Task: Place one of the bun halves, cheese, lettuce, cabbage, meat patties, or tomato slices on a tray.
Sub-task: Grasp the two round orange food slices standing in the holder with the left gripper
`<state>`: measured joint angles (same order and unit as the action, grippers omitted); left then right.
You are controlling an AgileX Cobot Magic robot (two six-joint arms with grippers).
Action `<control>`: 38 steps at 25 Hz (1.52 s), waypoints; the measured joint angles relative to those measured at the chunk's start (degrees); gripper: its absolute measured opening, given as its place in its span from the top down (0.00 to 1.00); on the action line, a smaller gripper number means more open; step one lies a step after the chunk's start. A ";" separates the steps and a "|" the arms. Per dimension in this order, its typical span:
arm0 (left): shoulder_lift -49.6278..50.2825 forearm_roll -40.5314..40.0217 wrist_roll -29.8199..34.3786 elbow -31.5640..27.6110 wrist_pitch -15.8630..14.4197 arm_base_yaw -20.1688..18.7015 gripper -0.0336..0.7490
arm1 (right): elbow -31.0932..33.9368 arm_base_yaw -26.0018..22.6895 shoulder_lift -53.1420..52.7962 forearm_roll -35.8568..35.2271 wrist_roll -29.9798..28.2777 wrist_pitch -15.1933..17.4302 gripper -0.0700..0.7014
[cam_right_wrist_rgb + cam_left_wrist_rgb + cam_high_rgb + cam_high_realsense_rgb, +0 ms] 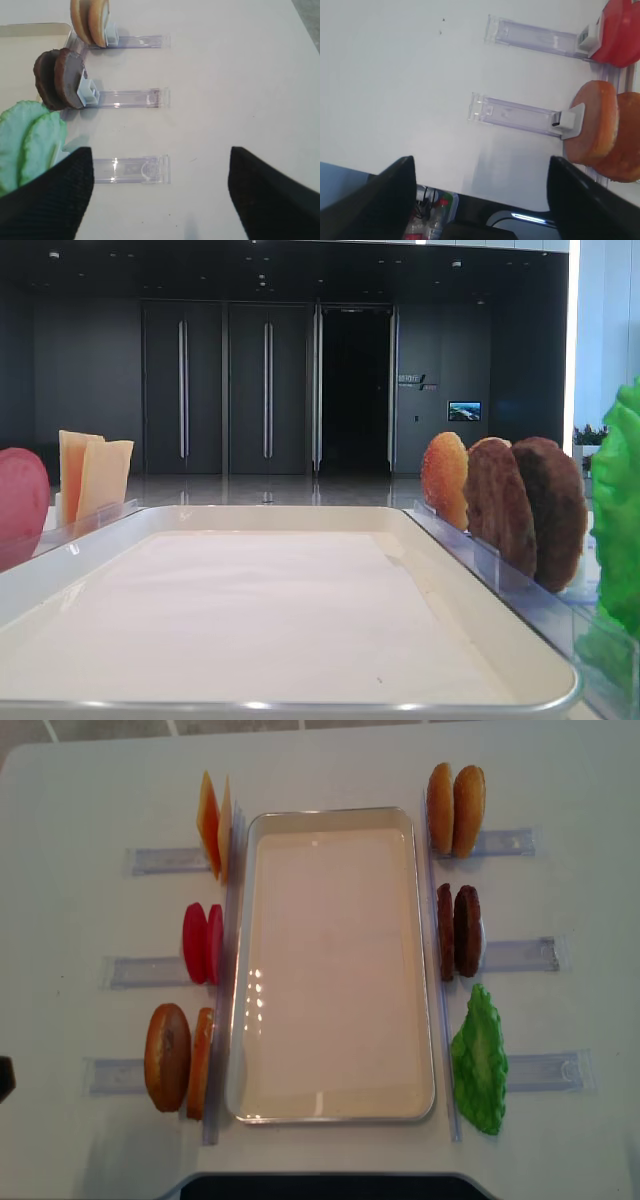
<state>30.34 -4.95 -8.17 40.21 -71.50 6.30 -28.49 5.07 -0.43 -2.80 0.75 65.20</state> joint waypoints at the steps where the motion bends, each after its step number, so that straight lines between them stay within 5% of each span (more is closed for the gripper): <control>1: 2.57 -0.12 -0.29 0.86 0.00 0.00 0.17 | 0.00 0.00 0.00 0.00 0.00 0.00 0.19; 11: 22.31 -0.69 -0.71 6.48 1.53 0.00 0.17 | 0.00 0.00 0.00 0.00 0.00 0.00 0.19; 22: 30.56 -0.63 -0.88 8.86 5.09 0.00 0.17 | 0.00 0.00 0.00 0.00 0.00 0.00 0.19; 30: 20.47 -0.59 -0.75 8.86 5.77 0.00 0.17 | 0.00 0.00 0.00 0.00 0.00 0.00 0.19; 38: -4.19 -0.11 0.77 6.69 5.19 0.00 0.20 | 0.00 0.00 0.00 0.00 0.00 0.00 0.19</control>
<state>26.16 -5.06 -7.40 46.90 -66.32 6.30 -28.49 5.07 -0.43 -2.80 0.75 65.20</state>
